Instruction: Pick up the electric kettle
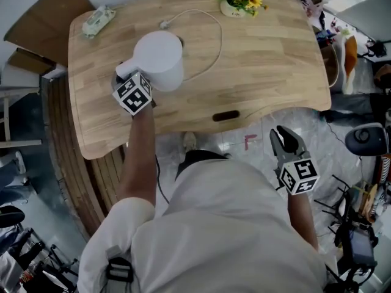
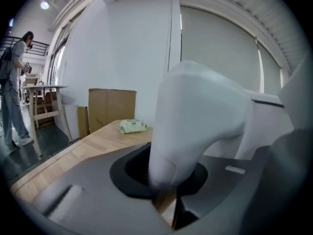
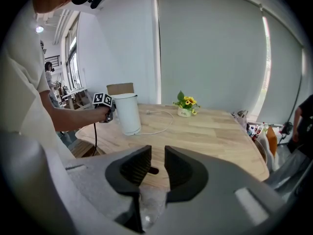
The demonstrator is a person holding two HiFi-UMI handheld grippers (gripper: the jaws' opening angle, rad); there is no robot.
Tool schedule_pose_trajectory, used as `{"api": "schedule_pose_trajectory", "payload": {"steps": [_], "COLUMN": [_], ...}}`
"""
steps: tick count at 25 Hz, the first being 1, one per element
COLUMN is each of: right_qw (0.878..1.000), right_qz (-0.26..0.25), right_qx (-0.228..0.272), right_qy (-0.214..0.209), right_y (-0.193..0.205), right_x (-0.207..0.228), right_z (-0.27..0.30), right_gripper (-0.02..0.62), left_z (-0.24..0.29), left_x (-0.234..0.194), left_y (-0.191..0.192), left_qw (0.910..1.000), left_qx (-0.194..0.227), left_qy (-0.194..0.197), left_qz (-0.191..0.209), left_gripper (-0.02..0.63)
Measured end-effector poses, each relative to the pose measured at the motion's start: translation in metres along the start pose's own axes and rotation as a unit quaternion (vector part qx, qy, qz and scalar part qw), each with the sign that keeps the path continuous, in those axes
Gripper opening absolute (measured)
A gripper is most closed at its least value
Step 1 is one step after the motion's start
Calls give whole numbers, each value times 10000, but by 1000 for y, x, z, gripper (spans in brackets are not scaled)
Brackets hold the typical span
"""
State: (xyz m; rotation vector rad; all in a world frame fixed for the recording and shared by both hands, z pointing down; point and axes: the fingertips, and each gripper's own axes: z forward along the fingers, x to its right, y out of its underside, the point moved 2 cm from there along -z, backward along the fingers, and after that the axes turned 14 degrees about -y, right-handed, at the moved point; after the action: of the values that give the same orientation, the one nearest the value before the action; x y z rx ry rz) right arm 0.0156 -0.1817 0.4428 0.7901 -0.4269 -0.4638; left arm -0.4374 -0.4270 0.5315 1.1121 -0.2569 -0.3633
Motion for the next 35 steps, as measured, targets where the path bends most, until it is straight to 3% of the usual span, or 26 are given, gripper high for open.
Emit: {"api": "schedule_pose_trajectory", "payload": {"steps": [11, 23, 35], "right_qw": [9998, 9964, 9836], "right_qz": [4, -220, -752], "right_qx": [153, 364, 491], "right_qy": [-81, -732, -1567], "right_y": [10, 24, 30], "right_x": [10, 16, 8], "right_z": [-16, -21, -24], "right_gripper": [74, 74, 74], "left_z": [-23, -96, -206], "left_x": [-9, -35, -70], "left_y": [-40, -76, -65], "left_qw": [9988, 9962, 9942], "left_qx": [399, 710, 698], "left_qy": [-245, -477, -761], "left_qz": [-142, -159, -310], "left_gripper": [55, 55, 55]}}
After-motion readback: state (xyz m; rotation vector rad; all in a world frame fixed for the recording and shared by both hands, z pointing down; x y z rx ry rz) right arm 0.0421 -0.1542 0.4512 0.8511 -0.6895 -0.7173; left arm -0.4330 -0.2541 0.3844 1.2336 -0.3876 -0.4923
